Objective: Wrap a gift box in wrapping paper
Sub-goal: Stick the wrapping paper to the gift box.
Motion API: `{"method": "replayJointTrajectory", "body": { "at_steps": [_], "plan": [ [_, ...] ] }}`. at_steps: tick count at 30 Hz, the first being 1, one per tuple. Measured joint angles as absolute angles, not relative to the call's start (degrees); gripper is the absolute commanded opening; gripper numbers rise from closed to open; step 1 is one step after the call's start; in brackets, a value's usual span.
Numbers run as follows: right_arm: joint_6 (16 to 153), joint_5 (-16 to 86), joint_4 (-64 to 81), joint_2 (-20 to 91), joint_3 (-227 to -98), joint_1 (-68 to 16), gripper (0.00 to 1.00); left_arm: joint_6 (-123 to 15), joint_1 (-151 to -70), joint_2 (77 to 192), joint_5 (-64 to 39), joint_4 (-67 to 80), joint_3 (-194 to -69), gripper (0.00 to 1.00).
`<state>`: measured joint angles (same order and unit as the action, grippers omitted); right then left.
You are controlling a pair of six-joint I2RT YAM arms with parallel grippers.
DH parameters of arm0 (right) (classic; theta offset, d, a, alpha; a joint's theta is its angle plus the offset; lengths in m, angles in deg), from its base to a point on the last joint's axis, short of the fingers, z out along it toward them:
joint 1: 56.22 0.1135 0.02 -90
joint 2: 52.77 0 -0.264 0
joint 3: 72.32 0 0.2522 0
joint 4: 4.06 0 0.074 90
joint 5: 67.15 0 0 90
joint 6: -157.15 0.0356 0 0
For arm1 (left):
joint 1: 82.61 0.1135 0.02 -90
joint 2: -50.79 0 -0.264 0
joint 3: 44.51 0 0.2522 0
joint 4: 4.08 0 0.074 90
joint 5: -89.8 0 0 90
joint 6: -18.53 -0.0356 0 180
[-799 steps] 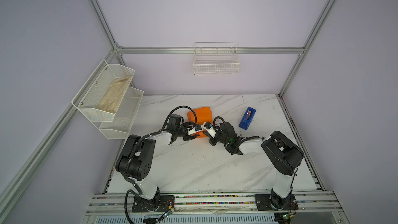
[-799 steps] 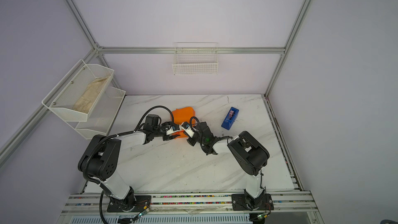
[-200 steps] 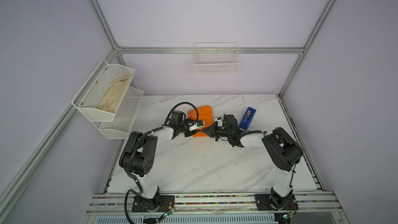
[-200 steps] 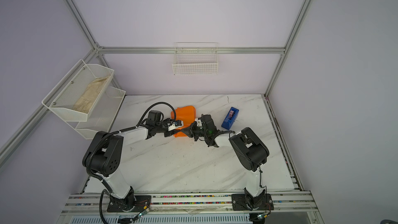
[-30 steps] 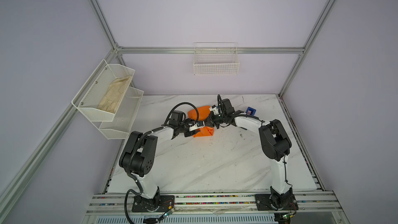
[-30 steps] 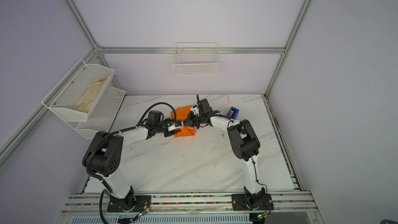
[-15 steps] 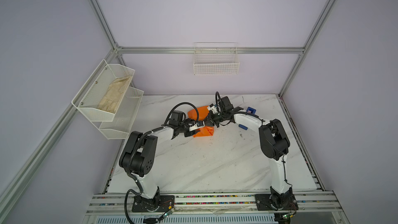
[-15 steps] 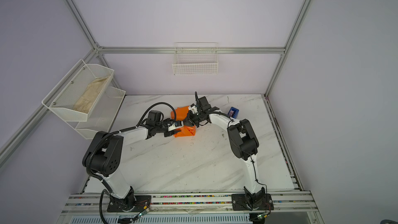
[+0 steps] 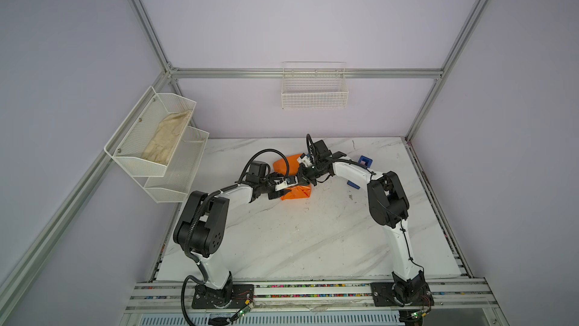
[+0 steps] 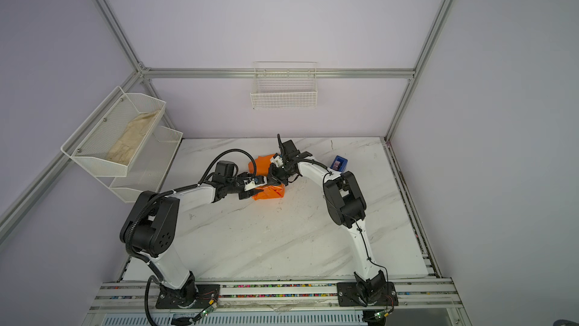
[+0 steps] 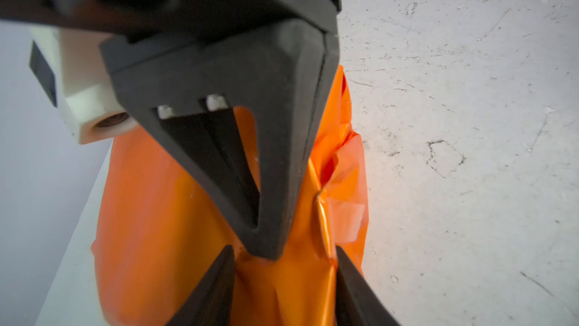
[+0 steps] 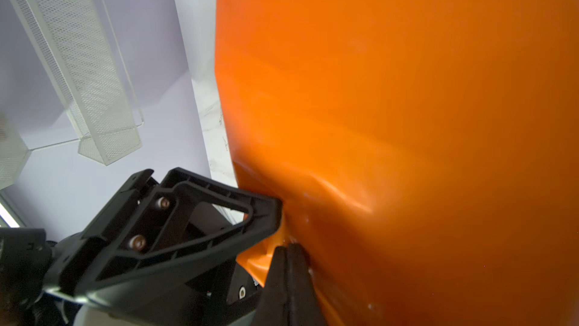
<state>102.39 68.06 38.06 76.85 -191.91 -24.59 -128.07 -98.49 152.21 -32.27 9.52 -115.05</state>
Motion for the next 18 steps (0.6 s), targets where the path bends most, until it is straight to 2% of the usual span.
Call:
{"method": "replayJointTrajectory", "body": {
  "at_steps": [7,13,18],
  "plan": [
    [103.11,57.84,37.65,73.97,-191.07,-26.01,0.0,-128.05,-98.49,152.21,-32.27,9.52,-115.07,0.47],
    [108.45,57.0,28.14,57.77,-168.91,-26.25,0.0,-128.01,-98.49,152.21,-31.99,9.58,-115.07,0.43],
    [115.4,54.6,15.71,48.99,-155.4,-22.2,0.0,-128.01,-98.49,152.21,-31.97,9.58,-115.07,0.43]
  ]
}}
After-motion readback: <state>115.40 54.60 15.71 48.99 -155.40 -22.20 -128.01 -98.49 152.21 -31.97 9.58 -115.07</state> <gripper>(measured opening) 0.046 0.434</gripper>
